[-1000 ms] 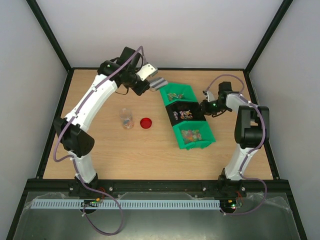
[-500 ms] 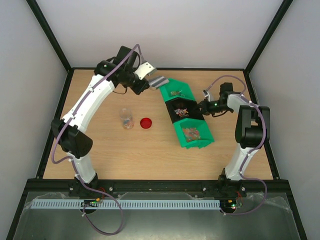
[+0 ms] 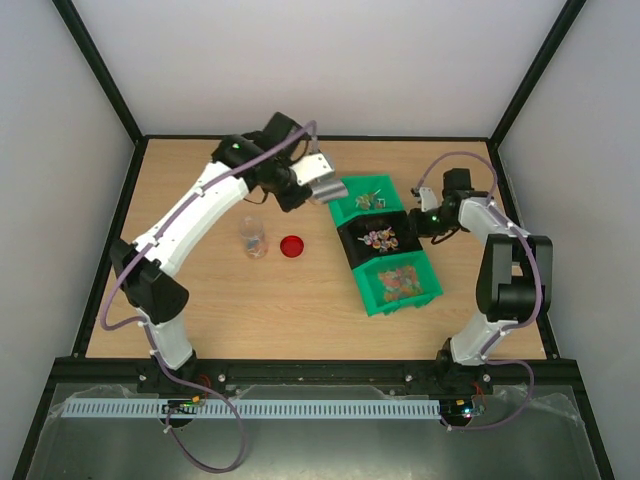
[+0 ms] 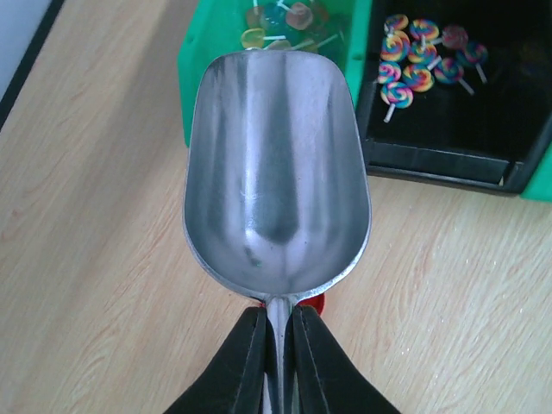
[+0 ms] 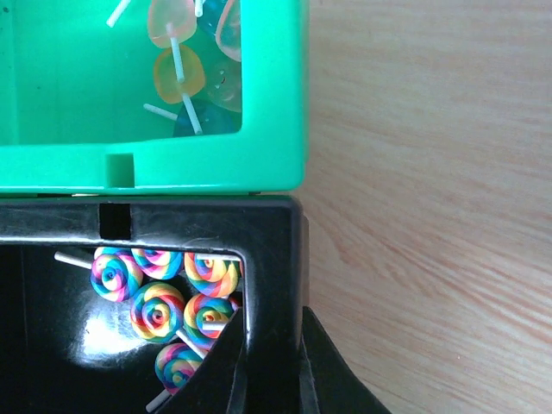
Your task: Pack the candies
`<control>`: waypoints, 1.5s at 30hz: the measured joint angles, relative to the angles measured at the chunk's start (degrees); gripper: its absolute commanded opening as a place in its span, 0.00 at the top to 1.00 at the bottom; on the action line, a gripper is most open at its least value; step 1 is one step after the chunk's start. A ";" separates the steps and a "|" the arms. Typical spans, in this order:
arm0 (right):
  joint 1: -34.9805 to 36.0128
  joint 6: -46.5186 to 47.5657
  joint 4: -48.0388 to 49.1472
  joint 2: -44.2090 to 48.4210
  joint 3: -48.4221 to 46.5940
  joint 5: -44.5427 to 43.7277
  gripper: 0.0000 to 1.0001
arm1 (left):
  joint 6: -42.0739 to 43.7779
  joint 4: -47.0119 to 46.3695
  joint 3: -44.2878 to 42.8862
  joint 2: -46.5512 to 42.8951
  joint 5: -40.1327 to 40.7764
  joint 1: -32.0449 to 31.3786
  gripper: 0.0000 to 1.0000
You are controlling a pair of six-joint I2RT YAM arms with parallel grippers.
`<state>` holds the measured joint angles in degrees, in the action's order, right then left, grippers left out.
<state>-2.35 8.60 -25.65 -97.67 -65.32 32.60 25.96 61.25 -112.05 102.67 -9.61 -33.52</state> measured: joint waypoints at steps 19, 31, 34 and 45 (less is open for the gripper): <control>9.57 0.35 1.79 5.35 6.67 -15.61 0.99 | 7.15 9.64 -6.80 16.22 15.61 -7.67 0.98; 11.80 -0.07 3.04 6.60 8.33 -18.47 0.99 | 7.56 10.67 -9.90 23.06 14.99 -8.70 0.98; 11.87 -0.04 3.30 6.60 8.66 -18.36 0.99 | 7.54 9.75 -11.06 25.07 13.99 -8.70 0.98; 12.20 -0.02 3.65 6.60 8.83 -17.73 0.99 | 6.60 7.98 -12.90 27.89 11.34 -8.59 0.98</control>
<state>9.85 8.58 -22.00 -91.07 -56.49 14.87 32.56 69.23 -124.95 130.56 1.74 -42.11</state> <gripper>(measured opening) 0.077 0.096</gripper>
